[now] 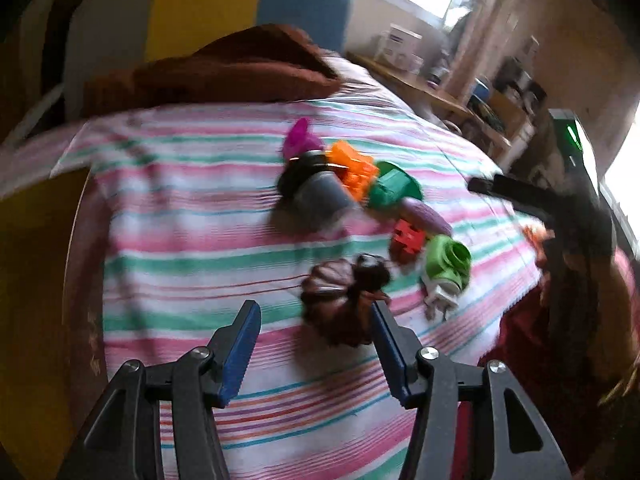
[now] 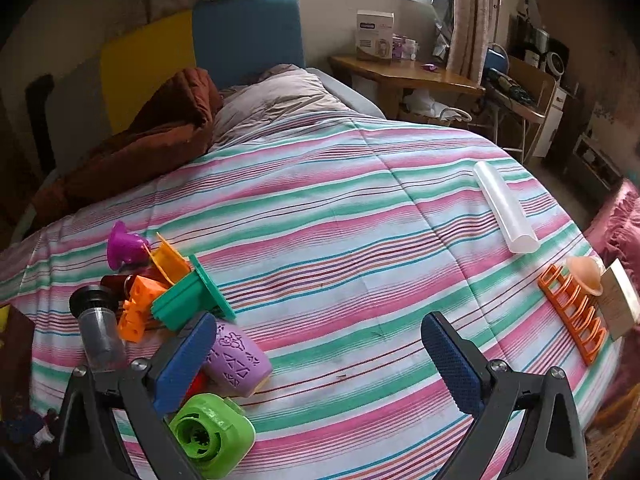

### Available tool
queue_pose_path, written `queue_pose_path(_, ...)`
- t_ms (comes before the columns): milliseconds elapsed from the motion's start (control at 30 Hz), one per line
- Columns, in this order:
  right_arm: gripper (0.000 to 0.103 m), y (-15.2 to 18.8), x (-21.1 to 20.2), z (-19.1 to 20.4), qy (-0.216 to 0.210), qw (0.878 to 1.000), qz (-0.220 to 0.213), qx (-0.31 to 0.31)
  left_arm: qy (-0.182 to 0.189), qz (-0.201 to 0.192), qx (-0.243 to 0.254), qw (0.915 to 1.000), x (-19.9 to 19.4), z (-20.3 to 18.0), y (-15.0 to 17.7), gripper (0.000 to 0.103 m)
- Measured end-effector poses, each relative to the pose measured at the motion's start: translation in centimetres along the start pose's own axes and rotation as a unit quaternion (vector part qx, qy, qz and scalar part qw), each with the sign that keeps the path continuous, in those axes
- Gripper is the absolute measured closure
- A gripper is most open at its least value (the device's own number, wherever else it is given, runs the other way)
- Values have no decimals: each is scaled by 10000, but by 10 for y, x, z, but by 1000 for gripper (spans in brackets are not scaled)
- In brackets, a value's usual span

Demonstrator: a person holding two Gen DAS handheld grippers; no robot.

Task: Organize rigid objects
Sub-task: 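Move the left tool to the brown pinecone piece and close on it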

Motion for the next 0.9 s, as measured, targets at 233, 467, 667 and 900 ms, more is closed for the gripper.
queue_pose_path(233, 0, 0, -1, 3, -222, 9997, 17, 70, -280, 75, 600, 9978, 27, -29, -13, 56)
queue_pose_path(467, 0, 3, 0, 15, -307, 9994, 68, -158, -472, 11, 689, 9965, 39, -26, -20, 68)
queue_pose_path(667, 0, 12, 4, 33, -927, 9945, 361, -324, -485, -123, 810, 9955, 29, -25, -16, 79)
queue_pose_path(900, 0, 22, 12, 42, -824, 9934, 570, -552, -431, -167, 328, 9984, 12, -5, -7, 79)
Point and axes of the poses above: each gripper's, at about its wrist camera, not at the fingertips, and x roughly the way its jaws point, z to its left, y to its underside, the point moved 7 cm from there along x, roughly the way its jaws point
